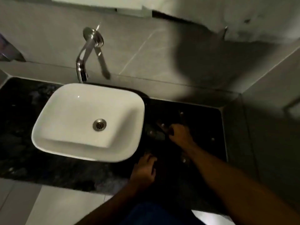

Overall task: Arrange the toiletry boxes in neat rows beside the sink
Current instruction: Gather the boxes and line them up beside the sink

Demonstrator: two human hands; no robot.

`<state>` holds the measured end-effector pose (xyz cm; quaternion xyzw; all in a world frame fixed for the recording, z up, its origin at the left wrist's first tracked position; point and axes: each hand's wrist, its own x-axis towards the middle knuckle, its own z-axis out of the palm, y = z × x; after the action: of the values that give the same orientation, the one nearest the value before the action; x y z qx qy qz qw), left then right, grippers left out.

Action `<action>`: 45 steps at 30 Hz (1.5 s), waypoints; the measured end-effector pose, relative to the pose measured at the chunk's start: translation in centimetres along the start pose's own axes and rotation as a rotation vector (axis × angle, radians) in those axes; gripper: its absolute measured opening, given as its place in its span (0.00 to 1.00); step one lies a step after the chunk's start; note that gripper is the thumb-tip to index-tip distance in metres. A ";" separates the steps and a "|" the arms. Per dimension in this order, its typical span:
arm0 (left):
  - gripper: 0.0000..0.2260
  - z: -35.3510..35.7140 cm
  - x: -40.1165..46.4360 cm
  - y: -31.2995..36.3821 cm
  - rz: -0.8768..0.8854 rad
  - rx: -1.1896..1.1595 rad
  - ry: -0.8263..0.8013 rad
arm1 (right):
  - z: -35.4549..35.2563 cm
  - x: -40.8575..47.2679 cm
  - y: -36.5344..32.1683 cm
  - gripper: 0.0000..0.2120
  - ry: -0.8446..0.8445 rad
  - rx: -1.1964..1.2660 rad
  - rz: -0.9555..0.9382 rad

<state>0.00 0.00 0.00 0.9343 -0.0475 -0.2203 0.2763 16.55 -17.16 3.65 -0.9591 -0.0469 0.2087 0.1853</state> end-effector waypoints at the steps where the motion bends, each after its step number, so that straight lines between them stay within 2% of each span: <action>1: 0.23 0.2 0.5 -0.9 -0.043 0.048 -0.040 | 0.5 1.0 0.1 0.09 -0.011 -0.027 -0.003; 5: 0.25 0.6 1.5 -3.0 -0.150 -0.017 -0.044 | 1.8 2.9 0.3 0.34 -0.058 -0.123 0.001; 6: 0.26 0.8 1.7 -3.3 -0.147 -0.048 -0.043 | 2.2 3.2 0.5 0.37 -0.061 -0.139 -0.011; 9: 0.26 1.1 2.2 -3.7 -0.141 -0.079 -0.025 | 2.7 3.9 0.6 0.32 -0.039 -0.062 0.010; 12: 0.27 1.4 2.5 -3.4 -0.153 -0.093 -0.045 | 3.2 3.4 0.3 0.29 -0.010 0.015 0.135; 14: 0.28 1.3 2.7 -3.2 -0.154 -0.101 -0.050 | 4.0 2.3 0.2 0.34 -0.017 0.052 0.185; 18: 0.29 1.6 3.0 -3.2 -0.154 -0.137 -0.040 | 6.8 -1.0 0.4 0.45 -0.087 0.190 0.158; 21: 0.21 1.3 3.0 -3.0 -0.219 -0.279 0.032 | 9.0 -3.6 0.1 0.50 -0.131 0.220 0.203; 23: 0.13 1.3 3.1 -2.5 -0.224 -0.298 0.089 | 10.1 -5.1 -0.1 0.51 -0.141 0.260 0.200; 25: 0.10 1.4 3.0 -2.5 -0.228 -0.313 0.114 | 11.0 -6.4 0.0 0.53 -0.146 0.293 0.191; 27: 0.12 1.4 3.0 -2.6 -0.231 -0.295 0.104 | 11.7 -7.4 0.0 0.53 -0.154 0.310 0.187; 30: 0.22 0.7 2.6 -3.1 -0.238 -0.375 0.008 | 12.4 -8.2 0.0 0.53 -0.151 0.343 0.199; 33: 0.29 0.9 2.8 -3.1 -0.158 -0.298 0.019 | 12.6 -8.1 0.2 0.53 -0.151 0.356 0.197; 38: 0.28 1.1 3.3 -3.2 -0.174 -0.358 0.033 | 12.7 -8.2 0.3 0.53 -0.136 0.364 0.201; 45: 0.27 0.8 3.2 -3.3 -0.153 -0.306 0.011 | 12.9 -8.3 0.3 0.52 -0.141 0.383 0.218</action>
<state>2.41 1.71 -3.62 0.8835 0.0595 -0.2400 0.3979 3.60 -14.53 -4.17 -0.8889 0.0848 0.2989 0.3367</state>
